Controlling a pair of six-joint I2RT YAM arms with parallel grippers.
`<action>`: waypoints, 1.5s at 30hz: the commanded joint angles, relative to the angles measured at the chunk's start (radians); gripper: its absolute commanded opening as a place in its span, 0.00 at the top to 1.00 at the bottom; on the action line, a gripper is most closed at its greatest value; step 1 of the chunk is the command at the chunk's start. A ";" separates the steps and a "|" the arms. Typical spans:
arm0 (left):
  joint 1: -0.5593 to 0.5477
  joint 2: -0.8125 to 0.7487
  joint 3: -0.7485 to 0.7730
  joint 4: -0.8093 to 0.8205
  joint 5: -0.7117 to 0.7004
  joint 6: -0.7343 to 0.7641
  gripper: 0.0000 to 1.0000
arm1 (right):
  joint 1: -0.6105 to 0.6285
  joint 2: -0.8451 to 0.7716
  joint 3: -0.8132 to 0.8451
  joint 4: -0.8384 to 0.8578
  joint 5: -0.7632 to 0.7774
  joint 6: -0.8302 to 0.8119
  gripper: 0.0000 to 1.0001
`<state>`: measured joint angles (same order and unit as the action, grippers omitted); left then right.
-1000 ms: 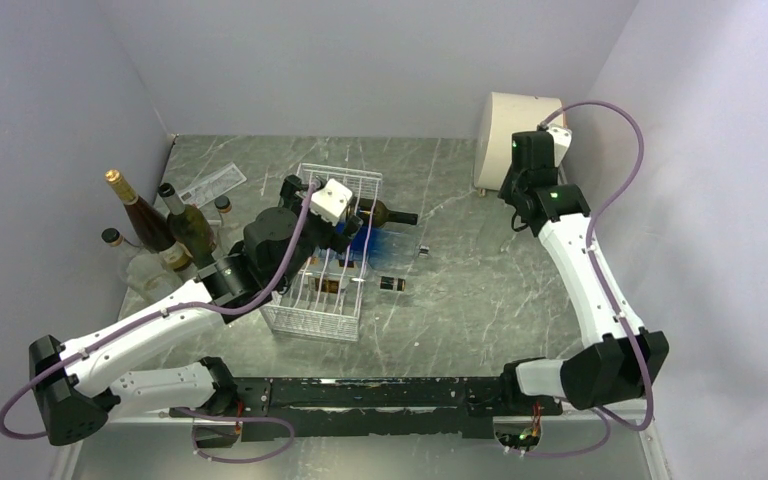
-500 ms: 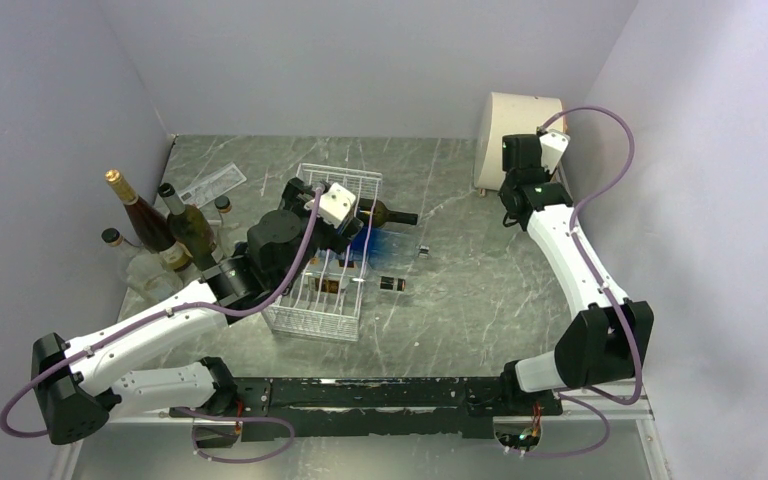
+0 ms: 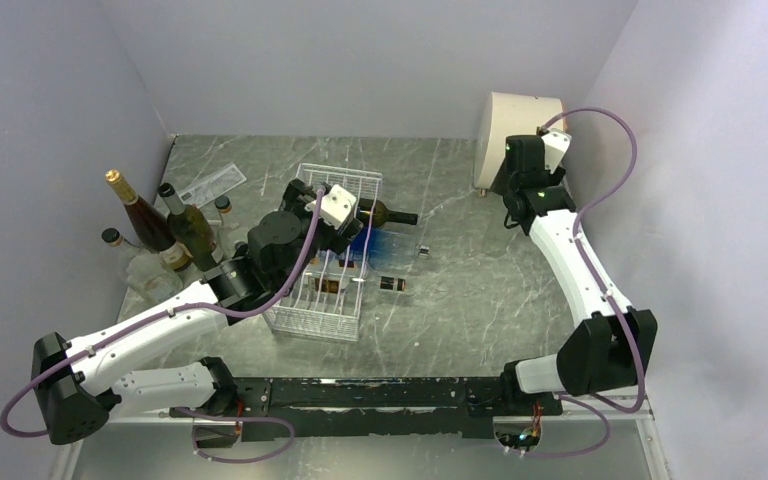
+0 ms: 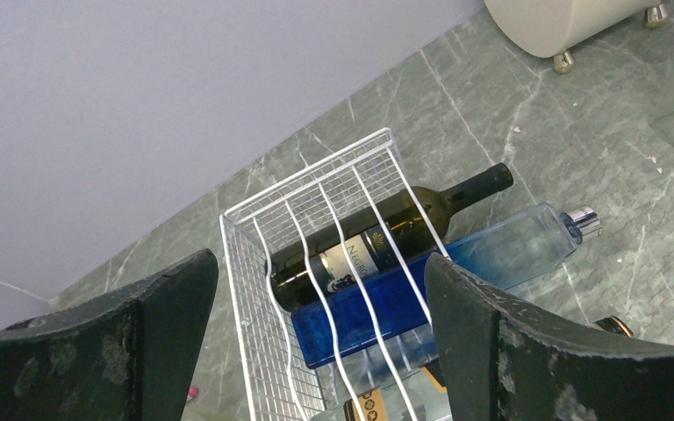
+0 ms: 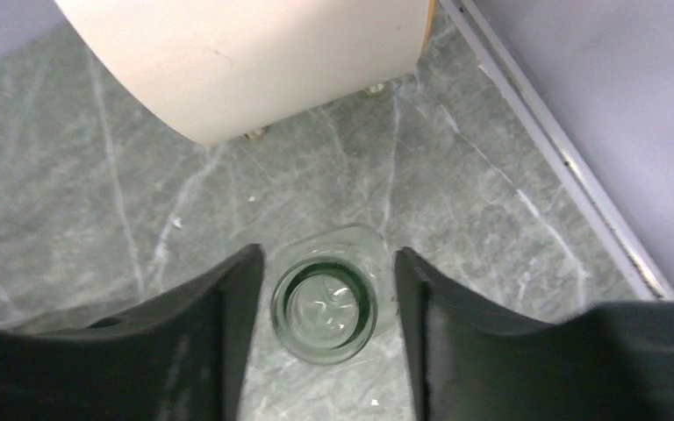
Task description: Take the wine bottle off the wine rack
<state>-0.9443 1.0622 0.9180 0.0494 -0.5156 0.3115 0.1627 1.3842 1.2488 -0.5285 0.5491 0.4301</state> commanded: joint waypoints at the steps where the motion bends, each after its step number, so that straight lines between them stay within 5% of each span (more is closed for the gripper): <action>1: -0.004 -0.005 -0.008 0.041 -0.011 0.017 0.09 | -0.007 -0.073 -0.004 -0.002 -0.024 -0.007 0.25; 6: -0.004 0.007 0.005 0.023 0.004 0.006 0.10 | -0.006 -0.127 0.029 -0.041 -0.121 -0.037 0.14; 13: -0.005 0.008 -0.001 0.030 -0.004 0.004 0.10 | 0.017 -0.290 -0.023 0.049 -0.686 -0.197 0.07; 19: -0.004 -0.004 -0.004 0.034 0.001 -0.004 0.10 | 0.150 -0.320 -0.179 0.140 -0.945 -0.135 0.06; 26: -0.005 0.003 -0.012 0.045 -0.025 0.000 0.11 | 0.419 -0.253 -0.340 0.166 -0.857 -0.186 0.06; 32: -0.005 0.015 -0.014 0.045 -0.027 0.003 0.11 | 0.423 -0.211 -0.521 0.396 -0.970 -0.109 0.05; 45: -0.022 0.053 -0.016 0.045 -0.026 0.000 0.11 | 0.400 -0.088 -0.644 0.641 -0.952 -0.130 0.02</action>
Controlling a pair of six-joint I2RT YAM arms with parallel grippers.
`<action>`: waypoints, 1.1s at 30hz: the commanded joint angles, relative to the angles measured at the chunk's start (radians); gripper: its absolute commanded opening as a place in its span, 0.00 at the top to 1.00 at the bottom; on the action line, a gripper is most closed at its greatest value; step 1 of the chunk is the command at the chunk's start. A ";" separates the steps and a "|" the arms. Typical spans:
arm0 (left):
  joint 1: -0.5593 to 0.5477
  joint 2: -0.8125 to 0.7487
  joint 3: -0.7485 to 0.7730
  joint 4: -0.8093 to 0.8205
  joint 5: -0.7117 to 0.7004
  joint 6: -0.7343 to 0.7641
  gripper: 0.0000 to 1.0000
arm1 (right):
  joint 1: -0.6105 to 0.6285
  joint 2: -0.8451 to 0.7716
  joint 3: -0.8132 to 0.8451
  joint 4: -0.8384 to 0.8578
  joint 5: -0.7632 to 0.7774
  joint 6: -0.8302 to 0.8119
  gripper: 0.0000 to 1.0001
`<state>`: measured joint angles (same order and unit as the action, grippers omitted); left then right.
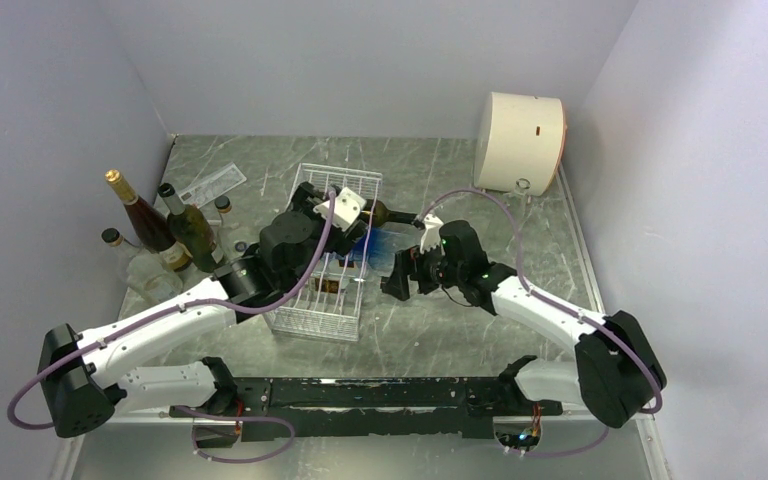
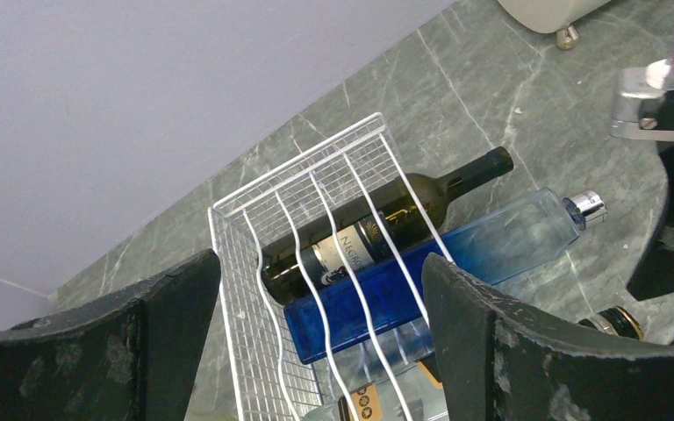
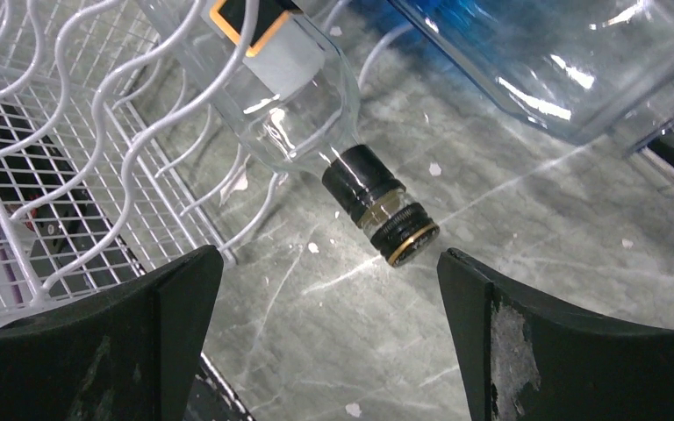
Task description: Take the wine bottle off the wine rack
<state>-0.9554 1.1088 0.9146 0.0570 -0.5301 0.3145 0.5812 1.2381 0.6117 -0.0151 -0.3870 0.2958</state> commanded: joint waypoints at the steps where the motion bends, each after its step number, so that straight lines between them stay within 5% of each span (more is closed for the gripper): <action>1: -0.013 0.013 -0.015 0.041 -0.015 0.000 0.11 | -0.035 0.084 -0.007 0.142 -0.043 0.007 0.02; 20: -0.051 0.035 0.001 0.026 -0.028 0.007 0.13 | -0.068 0.285 -0.029 0.309 -0.270 -0.029 0.11; 33: -0.067 0.025 -0.025 0.062 -0.091 0.036 0.15 | -0.069 0.335 -0.095 0.518 -0.337 0.105 0.19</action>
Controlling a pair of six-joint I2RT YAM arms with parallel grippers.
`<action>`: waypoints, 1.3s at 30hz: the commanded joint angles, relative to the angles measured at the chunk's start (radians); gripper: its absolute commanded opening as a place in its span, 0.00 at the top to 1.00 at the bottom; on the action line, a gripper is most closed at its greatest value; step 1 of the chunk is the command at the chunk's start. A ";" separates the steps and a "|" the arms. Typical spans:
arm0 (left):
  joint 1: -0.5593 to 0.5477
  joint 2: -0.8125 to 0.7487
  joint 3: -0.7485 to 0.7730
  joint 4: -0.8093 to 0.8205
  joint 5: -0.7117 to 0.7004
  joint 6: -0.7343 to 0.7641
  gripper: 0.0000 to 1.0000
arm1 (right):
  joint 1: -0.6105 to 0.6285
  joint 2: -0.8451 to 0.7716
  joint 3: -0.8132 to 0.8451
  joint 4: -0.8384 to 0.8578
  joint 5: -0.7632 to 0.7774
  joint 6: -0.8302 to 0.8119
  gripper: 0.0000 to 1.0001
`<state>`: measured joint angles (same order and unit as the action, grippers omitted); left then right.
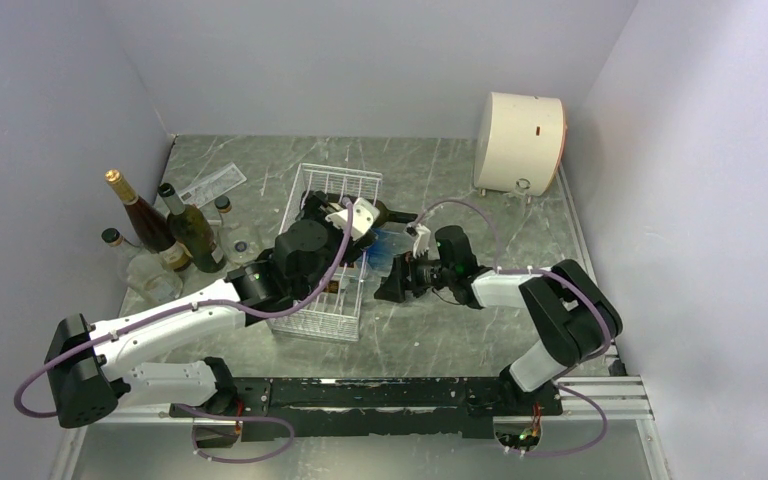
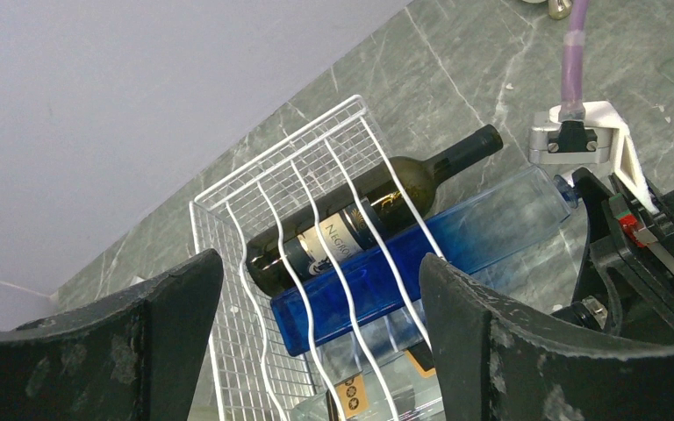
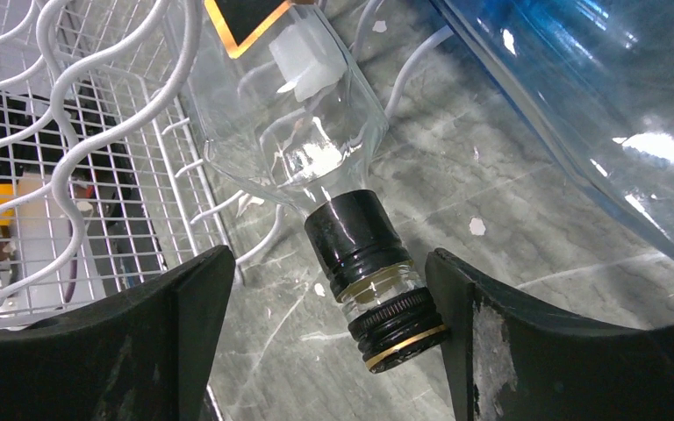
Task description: Take the wine bottle off the wine rack
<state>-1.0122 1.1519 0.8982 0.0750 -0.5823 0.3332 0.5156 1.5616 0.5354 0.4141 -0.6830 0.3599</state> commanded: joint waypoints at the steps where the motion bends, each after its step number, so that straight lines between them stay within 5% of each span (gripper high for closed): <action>1: -0.013 -0.017 -0.010 0.045 -0.041 0.018 0.15 | -0.004 0.006 -0.026 0.095 -0.046 0.042 0.21; 11: -0.040 -0.001 -0.010 0.046 -0.070 0.035 0.15 | -0.017 -0.079 -0.119 0.134 -0.035 0.045 0.34; 23: -0.046 0.002 -0.014 0.060 -0.056 -0.001 0.06 | -0.058 0.014 -0.104 0.233 -0.041 0.062 0.26; 39: -0.046 0.011 -0.006 0.033 -0.073 0.027 0.00 | -0.057 0.131 -0.056 0.345 -0.089 0.143 0.31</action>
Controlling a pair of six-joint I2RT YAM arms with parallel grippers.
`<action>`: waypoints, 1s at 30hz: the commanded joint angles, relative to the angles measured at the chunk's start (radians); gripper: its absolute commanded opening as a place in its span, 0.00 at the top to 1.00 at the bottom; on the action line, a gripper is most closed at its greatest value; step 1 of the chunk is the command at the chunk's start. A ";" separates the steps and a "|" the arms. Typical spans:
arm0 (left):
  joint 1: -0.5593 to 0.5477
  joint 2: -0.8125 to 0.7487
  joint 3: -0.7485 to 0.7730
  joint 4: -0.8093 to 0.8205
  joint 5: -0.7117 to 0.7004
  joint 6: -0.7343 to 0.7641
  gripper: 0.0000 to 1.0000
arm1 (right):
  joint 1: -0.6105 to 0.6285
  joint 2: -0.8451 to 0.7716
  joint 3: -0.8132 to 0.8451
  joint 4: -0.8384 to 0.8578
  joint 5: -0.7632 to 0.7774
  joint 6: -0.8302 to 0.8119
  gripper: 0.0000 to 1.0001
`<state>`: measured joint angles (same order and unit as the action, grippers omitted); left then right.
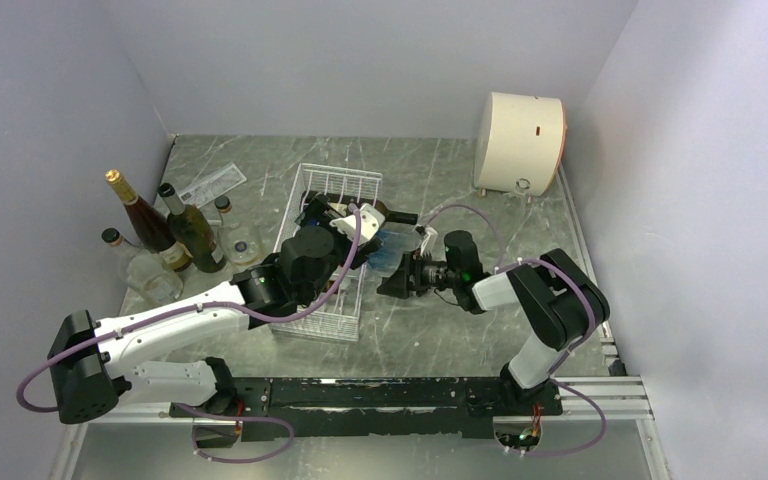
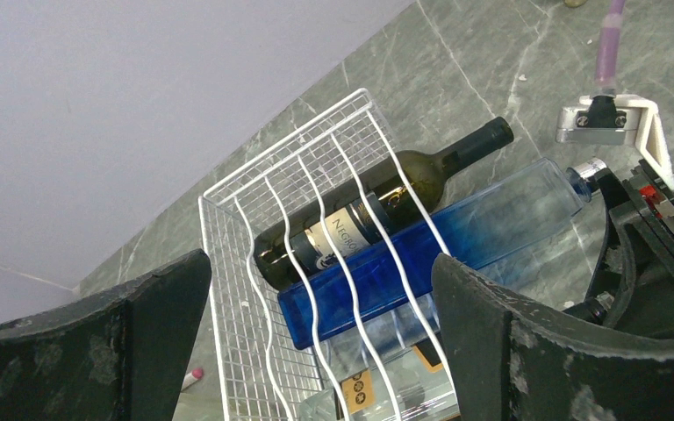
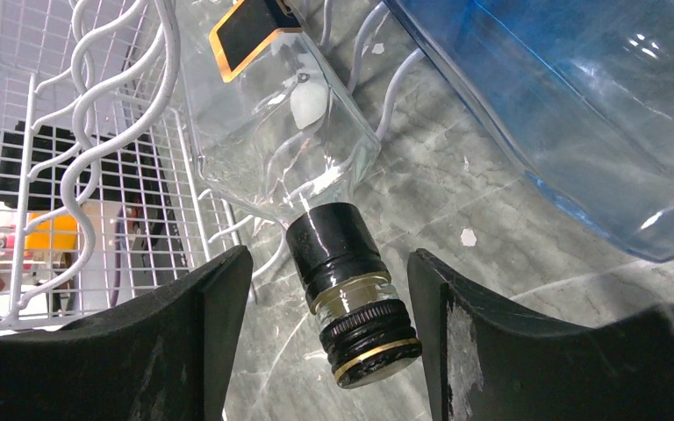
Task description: Take the wine bottle off the wine rack
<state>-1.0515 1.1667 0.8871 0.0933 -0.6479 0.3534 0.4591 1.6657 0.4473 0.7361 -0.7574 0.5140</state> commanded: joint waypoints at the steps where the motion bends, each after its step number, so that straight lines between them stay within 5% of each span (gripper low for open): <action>1: -0.007 -0.005 0.004 0.013 -0.006 0.008 0.00 | -0.002 0.032 0.041 0.009 -0.014 -0.018 0.31; 16: -0.007 0.001 0.001 0.019 -0.014 0.012 0.00 | -0.002 0.044 0.040 0.008 -0.057 -0.030 0.53; 30: -0.007 0.052 -0.002 0.036 -0.050 0.015 0.01 | -0.083 -0.151 -0.125 -0.026 -0.073 -0.050 0.83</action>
<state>-1.0519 1.1938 0.8806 0.1101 -0.6621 0.3565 0.4065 1.5780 0.3618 0.7448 -0.8440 0.4904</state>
